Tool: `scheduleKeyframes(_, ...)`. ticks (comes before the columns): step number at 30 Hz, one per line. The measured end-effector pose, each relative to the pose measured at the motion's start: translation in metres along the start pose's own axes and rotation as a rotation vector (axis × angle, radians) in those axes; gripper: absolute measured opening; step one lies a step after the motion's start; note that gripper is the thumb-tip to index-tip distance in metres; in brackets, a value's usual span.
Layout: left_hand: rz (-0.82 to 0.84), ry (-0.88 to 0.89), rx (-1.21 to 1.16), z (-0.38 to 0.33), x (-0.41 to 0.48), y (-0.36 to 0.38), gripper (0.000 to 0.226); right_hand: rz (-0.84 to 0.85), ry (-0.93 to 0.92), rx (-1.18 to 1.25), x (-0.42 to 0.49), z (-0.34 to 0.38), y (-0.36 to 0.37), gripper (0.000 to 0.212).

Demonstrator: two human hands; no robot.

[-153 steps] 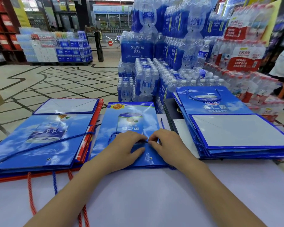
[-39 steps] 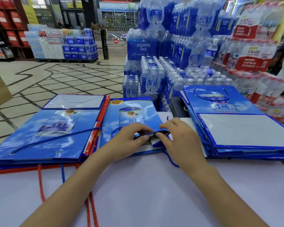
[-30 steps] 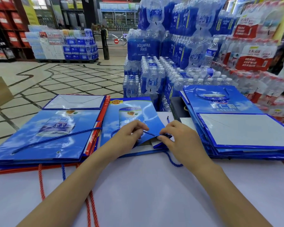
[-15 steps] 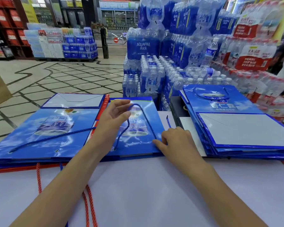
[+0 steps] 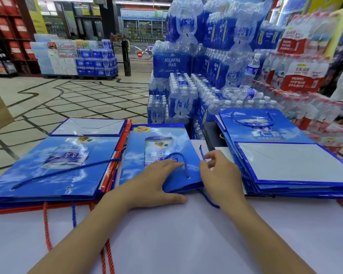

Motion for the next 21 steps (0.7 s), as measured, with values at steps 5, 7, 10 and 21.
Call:
scheduleKeyframes(5, -0.221, 0.034, 0.002, -0.009, -0.005, -0.024, 0.066, -0.051, -0.124, 0.721, 0.001, 0.005, -0.010, 0.014)
scheduleKeyframes(7, -0.285, 0.042, -0.046, -0.007, -0.008, -0.033, 0.060, 0.040, -0.167, 0.814, 0.000, 0.013, -0.002, 0.018)
scheduleKeyframes(10, -0.356, 0.077, -0.216, -0.007, -0.013, -0.041, 0.060, 0.343, -0.186, 0.761, -0.006, 0.031, 0.029, 0.022)
scheduleKeyframes(21, -0.606, 0.250, -0.725, -0.017, -0.039, -0.073, 0.056, 0.482, -0.038, 0.566, -0.011, 0.023, 0.059, 0.027)
Point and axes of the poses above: each hand's wrist, its own x-axis towards the middle knuckle, its own y-axis out of the palm, z = x × y, the point moved 10 cm from there along x, towards the middle knuckle, and after that the axes turned 13 degrees about z, right-handed, at the moved point
